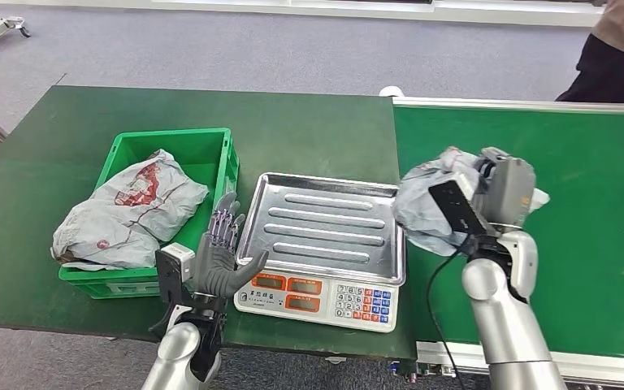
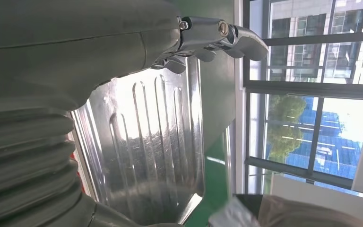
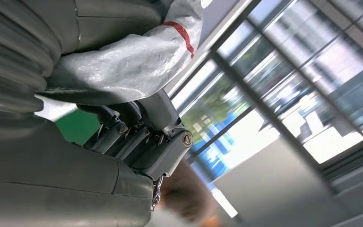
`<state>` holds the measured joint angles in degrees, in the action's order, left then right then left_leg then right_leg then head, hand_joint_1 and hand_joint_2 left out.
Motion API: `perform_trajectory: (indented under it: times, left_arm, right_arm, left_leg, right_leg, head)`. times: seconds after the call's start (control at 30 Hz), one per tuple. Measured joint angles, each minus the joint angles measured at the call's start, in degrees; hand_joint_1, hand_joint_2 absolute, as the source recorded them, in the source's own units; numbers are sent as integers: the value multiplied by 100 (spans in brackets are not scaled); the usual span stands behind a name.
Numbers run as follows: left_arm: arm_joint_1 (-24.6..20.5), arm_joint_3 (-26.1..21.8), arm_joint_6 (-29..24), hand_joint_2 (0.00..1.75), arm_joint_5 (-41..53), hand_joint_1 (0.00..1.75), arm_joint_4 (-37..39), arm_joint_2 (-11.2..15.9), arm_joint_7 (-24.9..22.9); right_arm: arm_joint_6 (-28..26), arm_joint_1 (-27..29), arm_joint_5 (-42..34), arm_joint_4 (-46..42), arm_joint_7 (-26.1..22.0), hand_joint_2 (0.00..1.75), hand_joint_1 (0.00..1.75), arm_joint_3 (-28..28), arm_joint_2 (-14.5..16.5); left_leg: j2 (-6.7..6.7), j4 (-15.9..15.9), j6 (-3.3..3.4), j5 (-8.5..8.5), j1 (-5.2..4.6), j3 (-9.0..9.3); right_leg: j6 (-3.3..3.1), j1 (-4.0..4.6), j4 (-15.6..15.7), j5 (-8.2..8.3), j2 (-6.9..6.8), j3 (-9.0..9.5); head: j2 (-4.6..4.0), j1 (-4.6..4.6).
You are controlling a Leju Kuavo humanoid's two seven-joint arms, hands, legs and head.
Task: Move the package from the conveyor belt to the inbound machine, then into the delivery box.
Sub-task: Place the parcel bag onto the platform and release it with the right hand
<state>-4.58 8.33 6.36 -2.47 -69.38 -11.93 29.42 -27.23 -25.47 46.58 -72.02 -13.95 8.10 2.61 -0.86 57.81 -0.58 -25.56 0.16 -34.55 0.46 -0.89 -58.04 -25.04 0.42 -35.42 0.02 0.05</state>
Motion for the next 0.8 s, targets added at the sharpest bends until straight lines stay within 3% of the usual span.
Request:
perform_trajectory:
  times: [0.27, 0.4, 0.8]
  left_arm:
    - [-57, -4, 51, 175, 14, 0, 99, -11, 72]
    - [-76, -7, 59, 175, 16, 0, 127, -12, 79]
    - [-86, -68, 77, 175, 52, 0, 136, -14, 106]
  right_arm:
    - [262, -415, 27, -4, 306, 175, 170, 1360, 478]
    - [377, -538, -32, -8, 360, 175, 0, 1724, 640]
    - [646, -632, -1052, 168, 327, 175, 0, 1943, 713]
  left_leg:
    - [-9, 0, 0, 0, 5, -4]
    - [-10, 0, 0, 0, 5, -5]
    - [-11, 2, 1, 0, 4, -6]
  right_leg:
    - [-2, 0, -1, -3, -7, -5]
    - [-2, -5, -1, -3, -7, -5]
    - [-1, -5, 0, -3, -7, -10]
  head:
    - [0, 0]
    - [0, -1]
    - [0, -1]
